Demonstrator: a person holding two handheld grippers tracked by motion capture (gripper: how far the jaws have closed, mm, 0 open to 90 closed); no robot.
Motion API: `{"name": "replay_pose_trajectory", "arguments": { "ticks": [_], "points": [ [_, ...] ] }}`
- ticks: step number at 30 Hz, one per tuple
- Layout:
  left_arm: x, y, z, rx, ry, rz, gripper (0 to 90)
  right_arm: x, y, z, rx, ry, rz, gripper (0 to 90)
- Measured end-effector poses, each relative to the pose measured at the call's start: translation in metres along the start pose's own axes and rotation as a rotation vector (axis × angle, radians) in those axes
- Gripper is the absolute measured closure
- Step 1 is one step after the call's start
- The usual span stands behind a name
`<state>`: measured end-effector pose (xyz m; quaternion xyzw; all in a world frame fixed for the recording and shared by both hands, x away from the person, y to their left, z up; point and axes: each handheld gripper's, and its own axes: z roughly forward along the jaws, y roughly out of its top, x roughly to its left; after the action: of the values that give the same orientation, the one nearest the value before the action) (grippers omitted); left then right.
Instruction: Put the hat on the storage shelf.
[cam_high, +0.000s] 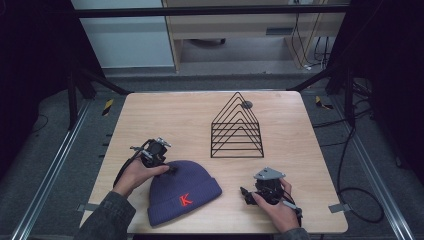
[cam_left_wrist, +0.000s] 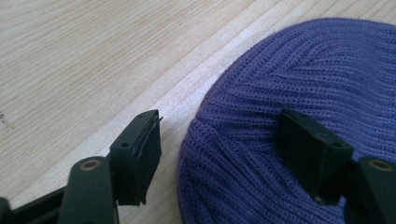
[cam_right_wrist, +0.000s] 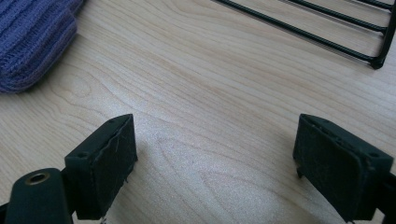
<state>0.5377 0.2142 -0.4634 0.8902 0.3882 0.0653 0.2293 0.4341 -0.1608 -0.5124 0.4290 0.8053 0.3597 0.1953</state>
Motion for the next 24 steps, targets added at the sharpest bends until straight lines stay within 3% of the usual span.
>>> {"name": "replay_pose_trajectory", "arguments": {
  "ticks": [10,24],
  "points": [
    [-0.0020,0.0004,0.0030,0.028,-0.022,0.004,38.5,0.0001,0.0000,-0.0001,0.001,0.000,0.001,13.5],
    [0.0006,0.0006,0.0045,0.041,-0.049,-0.030,43.9,0.0000,0.0000,0.0000,0.000,-0.001,-0.001,13.5]
  ]
}}
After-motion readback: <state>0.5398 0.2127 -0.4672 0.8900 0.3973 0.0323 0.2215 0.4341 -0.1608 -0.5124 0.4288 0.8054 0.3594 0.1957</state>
